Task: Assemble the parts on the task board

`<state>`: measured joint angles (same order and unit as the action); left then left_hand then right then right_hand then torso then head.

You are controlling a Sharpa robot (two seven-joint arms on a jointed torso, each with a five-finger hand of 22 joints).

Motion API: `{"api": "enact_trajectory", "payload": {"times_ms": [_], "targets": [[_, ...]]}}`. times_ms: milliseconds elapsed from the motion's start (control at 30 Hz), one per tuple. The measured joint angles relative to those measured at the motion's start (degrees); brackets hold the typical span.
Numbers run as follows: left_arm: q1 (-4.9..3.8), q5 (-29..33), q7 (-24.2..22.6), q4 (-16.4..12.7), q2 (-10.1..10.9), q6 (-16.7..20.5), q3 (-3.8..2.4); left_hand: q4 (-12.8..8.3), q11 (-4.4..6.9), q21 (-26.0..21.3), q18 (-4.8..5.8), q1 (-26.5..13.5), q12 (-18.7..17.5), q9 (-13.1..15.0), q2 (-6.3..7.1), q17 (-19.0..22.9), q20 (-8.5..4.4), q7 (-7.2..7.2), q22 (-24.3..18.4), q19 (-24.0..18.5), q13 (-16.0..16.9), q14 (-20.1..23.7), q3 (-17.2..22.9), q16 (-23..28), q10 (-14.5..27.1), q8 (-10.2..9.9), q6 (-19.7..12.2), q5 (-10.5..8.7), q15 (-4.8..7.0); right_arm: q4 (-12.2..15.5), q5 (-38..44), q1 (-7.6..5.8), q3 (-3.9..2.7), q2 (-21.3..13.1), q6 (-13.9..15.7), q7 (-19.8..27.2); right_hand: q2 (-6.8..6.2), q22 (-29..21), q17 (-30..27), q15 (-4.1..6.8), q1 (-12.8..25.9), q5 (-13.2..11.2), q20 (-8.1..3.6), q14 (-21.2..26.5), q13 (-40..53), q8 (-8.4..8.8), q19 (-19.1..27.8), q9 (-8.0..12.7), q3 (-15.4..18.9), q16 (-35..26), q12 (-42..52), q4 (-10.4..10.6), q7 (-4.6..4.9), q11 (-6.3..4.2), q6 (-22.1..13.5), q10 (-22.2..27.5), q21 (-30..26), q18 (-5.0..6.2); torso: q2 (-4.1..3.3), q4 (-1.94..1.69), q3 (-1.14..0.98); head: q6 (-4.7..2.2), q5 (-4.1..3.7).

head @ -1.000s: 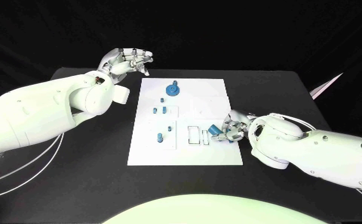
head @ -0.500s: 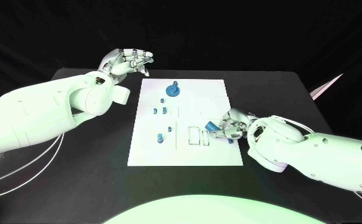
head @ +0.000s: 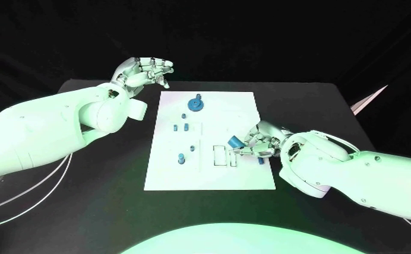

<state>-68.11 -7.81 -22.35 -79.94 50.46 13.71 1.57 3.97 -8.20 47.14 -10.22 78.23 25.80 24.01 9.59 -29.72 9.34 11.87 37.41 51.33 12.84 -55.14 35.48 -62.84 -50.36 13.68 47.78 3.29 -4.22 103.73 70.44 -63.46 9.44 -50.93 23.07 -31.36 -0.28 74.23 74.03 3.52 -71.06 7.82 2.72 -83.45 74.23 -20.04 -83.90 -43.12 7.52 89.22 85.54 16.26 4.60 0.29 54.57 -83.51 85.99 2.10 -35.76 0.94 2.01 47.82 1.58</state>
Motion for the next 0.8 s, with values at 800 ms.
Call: {"api": "enact_trajectory", "payload": {"times_ms": [800], "targets": [[0.0,0.1,0.1,-0.1,-0.2,-0.2,0.0,1.4,-0.01,0.0,0.0,0.0,0.2,0.0,-0.03,0.0,0.0,0.0,0.0,0.0,0.0,0.0,-1.4,0.0,0.0,0.0,0.0,0.0,0.0,-3.4,-4.3,0.32,0.05,6.4,-2.0,-1.7,2.94,0.0,0.0,0.68,2.9,0.0,-0.91,0.1,0.0,0.0,0.5,0.4,0.9,0.0,0.9,0.6,-0.47,-0.7,0.5,0.1,1.3,-0.01,-0.13,-0.03,0.0,-0.05,-0.35]]}}
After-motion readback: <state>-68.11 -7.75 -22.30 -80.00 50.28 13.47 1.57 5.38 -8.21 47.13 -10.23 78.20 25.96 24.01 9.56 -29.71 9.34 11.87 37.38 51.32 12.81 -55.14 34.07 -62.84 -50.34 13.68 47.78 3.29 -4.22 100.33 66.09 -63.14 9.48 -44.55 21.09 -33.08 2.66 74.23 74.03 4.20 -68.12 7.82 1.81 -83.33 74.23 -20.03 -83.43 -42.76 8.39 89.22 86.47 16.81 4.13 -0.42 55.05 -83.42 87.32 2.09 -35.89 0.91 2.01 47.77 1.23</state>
